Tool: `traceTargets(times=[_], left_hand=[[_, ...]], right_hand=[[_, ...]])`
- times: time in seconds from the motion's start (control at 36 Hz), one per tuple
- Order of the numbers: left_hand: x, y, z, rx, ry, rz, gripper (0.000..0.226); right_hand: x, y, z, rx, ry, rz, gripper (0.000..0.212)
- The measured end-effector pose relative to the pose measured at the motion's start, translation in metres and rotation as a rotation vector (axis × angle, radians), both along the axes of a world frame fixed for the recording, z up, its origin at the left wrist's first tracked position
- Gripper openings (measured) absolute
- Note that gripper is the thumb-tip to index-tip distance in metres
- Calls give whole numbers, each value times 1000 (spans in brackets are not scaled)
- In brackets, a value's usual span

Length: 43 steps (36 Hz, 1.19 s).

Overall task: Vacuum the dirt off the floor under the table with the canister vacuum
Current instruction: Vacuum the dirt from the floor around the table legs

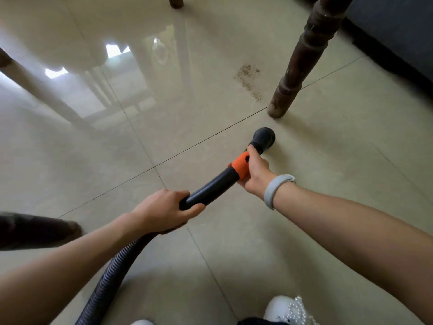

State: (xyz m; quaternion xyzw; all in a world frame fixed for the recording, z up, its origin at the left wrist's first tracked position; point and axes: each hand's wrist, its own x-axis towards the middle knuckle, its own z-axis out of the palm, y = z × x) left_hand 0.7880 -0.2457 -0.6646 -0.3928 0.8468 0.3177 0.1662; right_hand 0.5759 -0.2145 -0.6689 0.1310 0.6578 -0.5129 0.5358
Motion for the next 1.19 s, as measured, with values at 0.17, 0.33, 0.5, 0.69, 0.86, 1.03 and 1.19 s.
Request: traceTargets(times=[0.17,0.33,0.5,0.69,0.86,1.03,1.19], left_hand=[[9,11,4,374,68,218,44],[22,29,6,548,68,355,52],[64,51,4,593,0,399,49],[108,55,10,374,-56,468,50],[146,56,12,301,-65,582,47],[137,45,10,298,-43,659,48],[72,16,6,300,49,609,49]], right_hand=[[36,-4,3,-19,-17,73,30],[81,29,-9,72,-102,251,34],[105,56,-13,154,-99,481,42],[154,42,-13,110,-193,526,49],[194,29,-20,94,-221,593,48],[187,7,-20,56,-154,635,46],[128,-31,-18,13,39,579,45]])
